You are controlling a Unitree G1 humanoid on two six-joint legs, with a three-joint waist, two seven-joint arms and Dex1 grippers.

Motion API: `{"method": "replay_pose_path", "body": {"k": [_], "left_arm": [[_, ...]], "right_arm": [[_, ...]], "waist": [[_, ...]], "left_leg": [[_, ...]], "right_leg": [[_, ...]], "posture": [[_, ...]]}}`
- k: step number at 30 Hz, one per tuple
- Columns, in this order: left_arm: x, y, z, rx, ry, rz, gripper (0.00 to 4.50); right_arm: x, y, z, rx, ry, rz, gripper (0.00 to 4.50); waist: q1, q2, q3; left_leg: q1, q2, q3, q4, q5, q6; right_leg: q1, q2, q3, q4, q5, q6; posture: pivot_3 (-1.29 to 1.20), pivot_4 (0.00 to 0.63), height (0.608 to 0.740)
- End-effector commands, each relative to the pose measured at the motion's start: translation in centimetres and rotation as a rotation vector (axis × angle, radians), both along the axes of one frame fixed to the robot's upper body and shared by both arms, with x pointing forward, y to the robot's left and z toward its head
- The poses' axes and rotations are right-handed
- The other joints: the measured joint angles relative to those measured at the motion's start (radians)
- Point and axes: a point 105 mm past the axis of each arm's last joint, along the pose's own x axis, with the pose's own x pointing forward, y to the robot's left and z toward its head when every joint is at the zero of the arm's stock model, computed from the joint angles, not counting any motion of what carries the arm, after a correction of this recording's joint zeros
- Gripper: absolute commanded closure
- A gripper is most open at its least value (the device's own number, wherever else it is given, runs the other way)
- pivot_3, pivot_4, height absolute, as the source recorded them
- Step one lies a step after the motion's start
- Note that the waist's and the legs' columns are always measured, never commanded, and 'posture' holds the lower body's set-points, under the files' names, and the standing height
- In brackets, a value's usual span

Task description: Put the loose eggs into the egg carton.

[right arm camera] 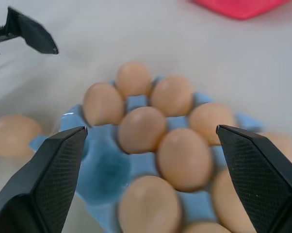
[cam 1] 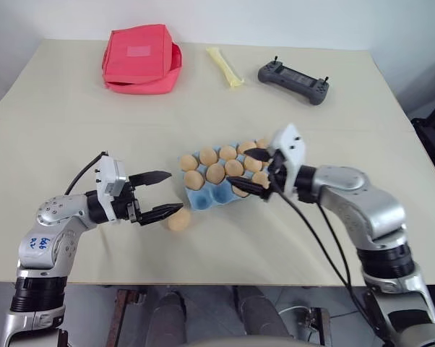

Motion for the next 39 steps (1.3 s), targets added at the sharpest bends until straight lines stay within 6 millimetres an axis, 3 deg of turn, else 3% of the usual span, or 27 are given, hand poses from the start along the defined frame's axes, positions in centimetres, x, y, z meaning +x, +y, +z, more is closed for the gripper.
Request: {"method": "replay_pose_path", "body": {"k": [1,5,10,13,17,21,30,33,39], "left_arm": [[0.1,-0.4,0.5,-0.009,-0.024,-0.034,0.00],[0.3,-0.6,0.5,-0.009,-0.023,-0.047,0.00],[0.9,-1.0,0.4,-0.012,-0.024,-0.071,0.00],[1.1,-1.1,0.4,-0.015,-0.025,-0.079,0.00],[1.1,-1.2,0.3,-0.015,-0.024,-0.086,0.00],[1.0,-1.2,0.3,-0.015,-0.025,-0.086,0.00],[0.9,-1.2,0.3,-0.013,-0.026,-0.082,0.00],[0.8,-1.2,0.4,-0.014,-0.028,-0.078,0.00],[0.5,-1.0,0.4,-0.014,-0.031,-0.062,0.00]], "right_arm": [[-1.5,-4.0,1.6,0.028,-0.014,-0.078,0.04],[-3.0,-8.4,0.6,-0.007,0.042,-0.199,0.04],[-5.9,-16.9,-1.8,0.002,0.146,-0.503,0.04],[-7.2,-19.2,-3.0,0.005,0.182,-0.594,0.04],[-8.0,-20.5,-4.1,0.035,0.210,-0.657,0.04],[-7.6,-20.4,-4.5,0.048,0.206,-0.670,0.04],[-2.4,-21.0,-3.8,0.124,0.114,-0.754,0.04],[0.2,-21.2,-4.2,0.143,0.095,-0.788,0.04],[3.1,-20.6,-5.4,0.186,0.110,-0.804,0.04]], "waist": [[0.003,0.000,0.000],[0.011,0.000,0.000],[0.022,0.000,0.000],[0.019,0.000,0.000],[0.008,0.000,0.000],[-0.001,0.000,0.000],[-0.008,0.000,0.000],[-0.010,0.000,0.000],[-0.008,0.001,0.000]], "left_leg": [[0.000,0.000,0.000,0.000,0.000,0.000],[0.000,0.000,0.000,0.000,-0.001,0.000],[0.001,0.000,0.000,0.001,-0.001,0.000],[0.001,0.000,0.000,0.002,-0.001,0.000],[0.002,0.000,0.002,0.003,0.000,0.001],[0.003,0.000,0.002,0.003,0.001,0.002],[0.003,0.000,0.002,0.005,0.002,0.002],[0.002,0.000,0.002,0.005,0.002,0.002],[0.002,0.000,0.002,0.001,0.002,0.002]], "right_leg": [[0.000,0.000,0.000,0.000,0.000,0.000],[0.000,0.000,0.000,-0.001,-0.001,0.000],[0.002,0.001,0.000,-0.001,-0.001,0.000],[0.003,0.000,0.000,-0.003,-0.001,0.000],[0.004,0.000,0.002,-0.004,-0.004,-0.006],[0.004,0.000,0.003,-0.004,-0.005,-0.009],[0.005,0.000,0.004,-0.004,-0.004,-0.010],[0.005,0.000,0.004,-0.004,-0.002,-0.006],[0.003,0.000,0.003,-0.003,0.003,0.003]], "posture": [[0.00,0.150,0.740],[0.00,0.150,0.740],[0.00,0.150,0.740],[0.00,0.150,0.740],[0.00,0.150,0.740],[0.00,0.150,0.740],[0.00,0.150,0.740],[0.00,0.150,0.740],[0.00,0.150,0.740]]}}
